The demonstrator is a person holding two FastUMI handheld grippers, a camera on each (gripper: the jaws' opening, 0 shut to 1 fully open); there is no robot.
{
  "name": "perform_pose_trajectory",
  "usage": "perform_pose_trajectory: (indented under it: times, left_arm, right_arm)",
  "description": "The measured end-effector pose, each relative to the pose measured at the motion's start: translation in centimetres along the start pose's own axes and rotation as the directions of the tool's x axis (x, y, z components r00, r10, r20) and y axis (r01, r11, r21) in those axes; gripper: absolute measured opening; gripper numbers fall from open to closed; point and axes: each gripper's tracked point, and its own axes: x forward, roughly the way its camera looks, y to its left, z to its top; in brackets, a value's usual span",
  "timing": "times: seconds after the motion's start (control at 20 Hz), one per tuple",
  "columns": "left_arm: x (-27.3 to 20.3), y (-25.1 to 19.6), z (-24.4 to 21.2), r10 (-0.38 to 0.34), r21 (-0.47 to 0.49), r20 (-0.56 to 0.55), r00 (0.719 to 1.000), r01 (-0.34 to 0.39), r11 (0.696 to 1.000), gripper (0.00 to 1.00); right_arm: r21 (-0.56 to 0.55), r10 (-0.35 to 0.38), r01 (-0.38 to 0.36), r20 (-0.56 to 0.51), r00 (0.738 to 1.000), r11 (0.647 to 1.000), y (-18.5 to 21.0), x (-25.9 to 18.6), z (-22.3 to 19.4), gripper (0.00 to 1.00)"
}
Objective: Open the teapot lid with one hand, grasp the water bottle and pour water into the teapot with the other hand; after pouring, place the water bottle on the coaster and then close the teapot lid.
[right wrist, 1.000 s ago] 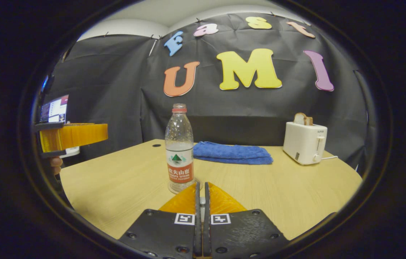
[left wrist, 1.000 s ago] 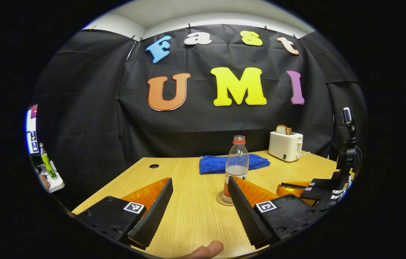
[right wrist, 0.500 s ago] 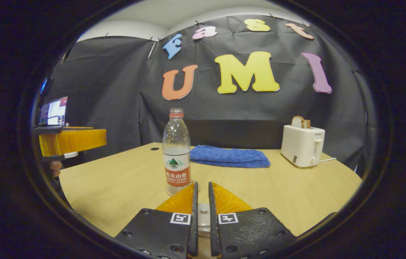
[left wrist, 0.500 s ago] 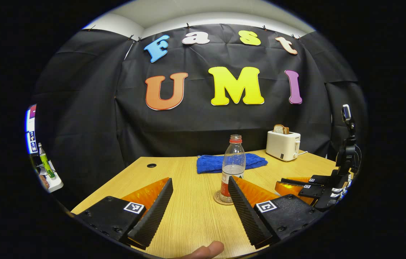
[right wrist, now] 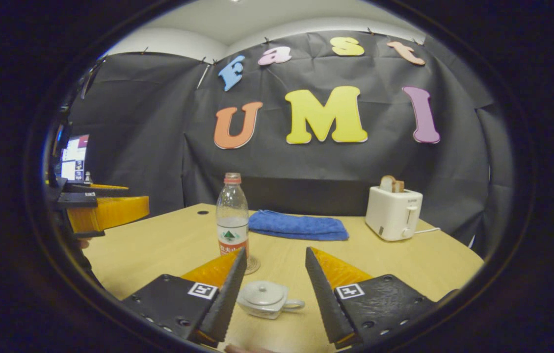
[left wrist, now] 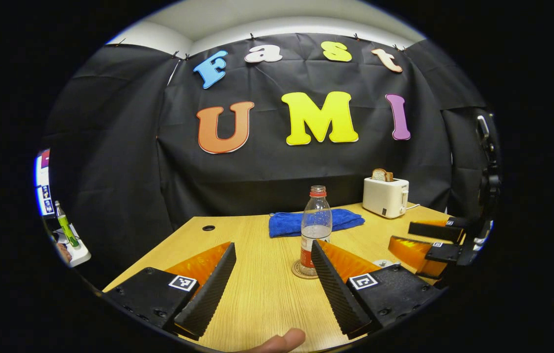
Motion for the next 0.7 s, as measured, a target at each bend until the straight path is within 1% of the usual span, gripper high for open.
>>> perform_pose_trajectory:
  times: [0.1,0.15,0.25,0.3,0.45,0.5,0.6,0.7]
  left_arm:
    - [-0.2,-0.4,0.2,0.002,0.008,0.006,1.0,-0.002,1.0,0.96]
    - [-0.2,-0.5,0.0,0.008,0.008,0.0,1.0,-0.008,1.0,0.96]
    - [-0.4,-0.9,-0.2,0.013,-0.002,-0.015,1.0,-0.013,1.0,0.97]
    - [-0.4,-1.2,-0.3,0.012,-0.011,-0.021,1.0,-0.012,1.0,0.96]
    - [-0.9,-2.0,-0.3,0.001,-0.012,-0.025,1.0,-0.001,1.0,0.97]
    - [-1.1,-1.5,-0.2,0.023,-0.006,-0.025,0.999,-0.023,1.0,0.96]
    - [-1.6,-0.6,0.5,0.055,-0.008,-0.007,0.998,-0.056,0.998,0.97]
    - [-2.0,-0.3,0.7,0.066,-0.022,-0.001,0.998,-0.066,0.998,0.96]
  right_arm:
    - [0.008,-0.027,0.027,0.05,0.998,1.0,-1.2,-1.5,1.8,0.94]
    - [0.013,-0.05,0.049,0.071,0.996,0.999,-2.0,-2.3,2.7,0.98]
    - [0.02,-0.095,0.093,0.097,0.991,0.995,-4.0,-3.9,3.9,0.97]
    - [0.026,-0.106,0.104,0.107,0.989,0.994,-4.7,-4.6,4.5,0.98]
    - [0.088,-0.111,0.1,0.123,0.986,0.991,-6.2,-6.4,6.2,0.97]
    - [0.094,-0.119,0.108,0.119,0.986,0.99,-6.7,-6.9,6.5,0.97]
    - [0.074,-0.144,0.137,0.113,0.983,0.988,-7.6,-7.7,6.9,0.97]
    - [0.036,-0.168,0.164,0.117,0.979,0.986,-8.1,-8.4,7.4,0.95]
